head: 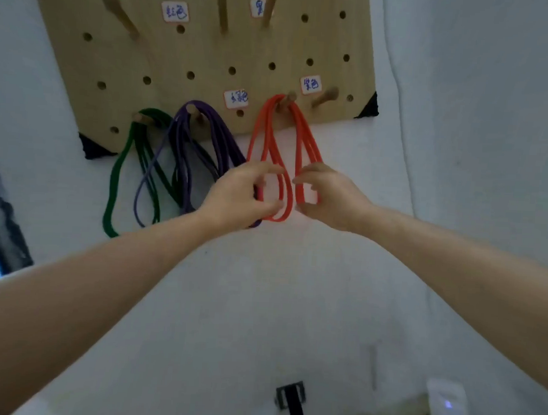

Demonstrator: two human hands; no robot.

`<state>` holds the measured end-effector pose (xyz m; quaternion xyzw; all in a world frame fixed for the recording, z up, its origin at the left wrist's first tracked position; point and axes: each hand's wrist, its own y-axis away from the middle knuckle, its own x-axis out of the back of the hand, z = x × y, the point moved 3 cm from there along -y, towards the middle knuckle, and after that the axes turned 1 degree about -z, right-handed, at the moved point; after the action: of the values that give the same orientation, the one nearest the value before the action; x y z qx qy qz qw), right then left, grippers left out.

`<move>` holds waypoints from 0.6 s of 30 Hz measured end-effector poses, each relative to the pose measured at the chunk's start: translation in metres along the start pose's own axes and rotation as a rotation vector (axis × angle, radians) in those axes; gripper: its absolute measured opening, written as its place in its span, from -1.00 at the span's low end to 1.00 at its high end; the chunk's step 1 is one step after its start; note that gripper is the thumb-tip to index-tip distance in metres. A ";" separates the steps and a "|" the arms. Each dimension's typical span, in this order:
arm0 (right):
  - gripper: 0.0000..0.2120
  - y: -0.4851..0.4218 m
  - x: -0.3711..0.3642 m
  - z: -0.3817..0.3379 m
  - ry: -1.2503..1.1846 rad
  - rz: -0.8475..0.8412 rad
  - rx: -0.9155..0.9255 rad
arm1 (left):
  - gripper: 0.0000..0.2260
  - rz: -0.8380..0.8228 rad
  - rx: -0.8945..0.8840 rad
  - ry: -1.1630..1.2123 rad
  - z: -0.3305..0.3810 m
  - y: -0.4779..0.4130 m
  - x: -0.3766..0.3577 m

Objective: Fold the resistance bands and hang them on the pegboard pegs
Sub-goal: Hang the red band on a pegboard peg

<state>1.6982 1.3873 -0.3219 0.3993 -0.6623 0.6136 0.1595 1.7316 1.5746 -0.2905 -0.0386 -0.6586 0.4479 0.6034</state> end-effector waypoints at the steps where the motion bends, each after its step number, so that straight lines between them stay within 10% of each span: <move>1: -0.57 0.022 -0.009 -0.002 -0.026 -0.024 0.005 | -0.52 -0.061 0.013 0.019 -0.003 0.025 -0.011; 18: -0.81 0.403 -0.256 -0.024 -0.028 -1.275 -0.204 | -0.80 -0.924 0.485 0.297 -0.006 0.450 -0.274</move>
<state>1.5604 1.4666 -0.7729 0.7053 -0.3524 0.3269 0.5211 1.5903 1.6840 -0.7862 0.3327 -0.3921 0.2648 0.8158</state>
